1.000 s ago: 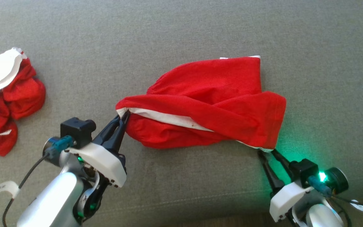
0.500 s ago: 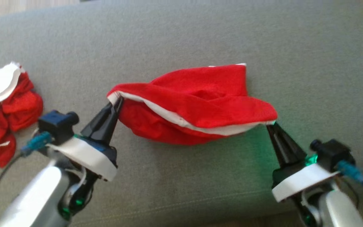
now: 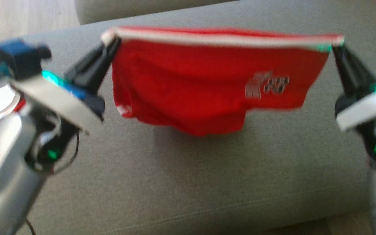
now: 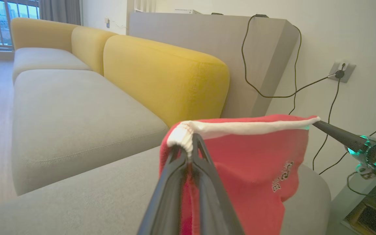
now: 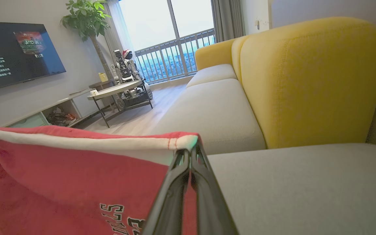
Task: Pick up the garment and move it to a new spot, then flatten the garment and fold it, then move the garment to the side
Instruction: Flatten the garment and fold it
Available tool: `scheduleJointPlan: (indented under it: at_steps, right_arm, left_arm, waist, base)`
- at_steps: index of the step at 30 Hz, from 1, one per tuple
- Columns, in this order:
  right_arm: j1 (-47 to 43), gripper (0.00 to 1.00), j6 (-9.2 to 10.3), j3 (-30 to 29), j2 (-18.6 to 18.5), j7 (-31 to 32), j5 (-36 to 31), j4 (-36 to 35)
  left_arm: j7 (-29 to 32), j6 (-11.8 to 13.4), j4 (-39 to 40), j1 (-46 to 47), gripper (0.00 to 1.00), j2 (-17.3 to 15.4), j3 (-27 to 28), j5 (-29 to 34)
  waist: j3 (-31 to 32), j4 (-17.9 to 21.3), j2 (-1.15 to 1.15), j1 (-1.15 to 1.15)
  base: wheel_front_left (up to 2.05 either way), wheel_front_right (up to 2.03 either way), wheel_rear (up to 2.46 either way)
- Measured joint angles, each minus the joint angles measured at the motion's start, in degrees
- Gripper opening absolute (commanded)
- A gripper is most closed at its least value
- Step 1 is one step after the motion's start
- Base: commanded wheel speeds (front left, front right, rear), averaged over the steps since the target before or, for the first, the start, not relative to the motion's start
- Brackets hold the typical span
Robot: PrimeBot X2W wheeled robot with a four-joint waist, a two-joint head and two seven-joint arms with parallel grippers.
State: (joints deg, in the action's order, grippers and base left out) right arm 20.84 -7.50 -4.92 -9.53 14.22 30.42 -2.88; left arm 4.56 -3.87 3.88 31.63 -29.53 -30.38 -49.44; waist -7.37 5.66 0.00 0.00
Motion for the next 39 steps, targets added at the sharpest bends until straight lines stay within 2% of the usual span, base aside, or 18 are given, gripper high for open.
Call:
scheduleJointPlan:
  at_steps: [5, 9, 13, 15, 20, 23, 26, 29, 34, 39]
  right_arm:
    - [14.8, 0.00, 0.00, 1.1, -0.8, 3.4, -0.4, 7.0]
    - [29.1, 0.00, 0.00, 3.7, -1.7, -0.4, -3.1, 14.5]
    - [43.1, 0.00, 0.00, 6.6, -1.7, -8.3, -6.4, 22.7]
    - [46.0, 0.00, 0.00, 7.2, -1.7, -10.1, -7.2, 24.7]
    - [56.6, 0.00, 0.00, 9.0, -3.3, -19.5, -10.8, 31.1]
    - [60.2, 0.00, 0.00, 8.9, -5.1, -24.1, -11.3, 32.4]
    - [60.3, 0.00, 0.00, 8.8, -5.8, -26.1, -10.5, 32.4]
    - [55.4, 0.00, 0.00, 11.0, -5.8, -26.1, -9.1, 31.7]
    - [36.0, 0.00, 0.00, 13.5, -6.5, -19.5, -3.8, 28.4]
    - [17.7, 0.00, 0.00, 12.7, -7.8, -13.8, 1.3, 18.3]
  left_arm:
    - [3.5, -2.4, -6.7, 13.1, 0.00, 2.4, -0.5, -2.1]
    - [2.4, -3.1, -15.0, 26.9, 0.00, 4.5, -1.4, 1.1]
    - [-4.8, -3.3, -23.4, 39.3, 0.00, 6.6, -1.8, 5.5]
    - [-6.5, -3.3, -25.5, 41.9, 0.00, 7.0, -2.2, 6.7]
    - [-17.1, -3.3, -31.8, 52.9, 0.00, 7.9, -7.0, 13.9]
    - [-19.3, -3.4, -31.8, 56.8, 0.00, 8.0, -9.5, 17.8]
    - [-19.3, -3.6, -24.8, 55.3, 0.00, 7.7, -7.7, 22.0]
    - [-19.4, -3.7, -18.1, 47.8, 0.00, 6.7, -8.0, 24.7]
    - [-19.3, -3.7, -13.4, 28.7, 0.00, 3.6, -14.5, 25.0]
    - [-19.3, -3.7, -9.3, 17.3, 0.00, 0.5, -18.0, 23.3]
  waist:
    - [-3.1, 0.2, 0.00, 0.00]
    - [-7.5, 0.3, 0.00, 0.02]
    - [-12.3, 0.7, 0.00, 0.02]
    - [-13.5, 0.8, 0.00, 0.02]
    - [-19.5, 1.3, 0.00, 0.03]
    - [-22.9, 1.4, 0.00, 0.02]
    - [-25.8, 1.3, 0.00, 0.02]
    - [-27.5, 1.3, 0.00, 0.02]
    - [-26.4, 0.5, 0.00, -0.01]
    - [-24.3, 0.2, 0.00, -0.01]
  base:
    - [0.00, 0.00, 0.00]
    - [0.00, 0.00, 0.00]
    - [0.00, 0.00, 0.00]
    - [0.00, 0.00, 0.00]
    - [0.00, 0.00, 0.00]
    - [0.00, 0.00, 0.00]
    - [0.00, 0.00, 0.00]
    - [0.00, 0.00, 0.00]
    - [0.00, 0.00, 0.00]
    - [0.00, 0.00, 0.00]
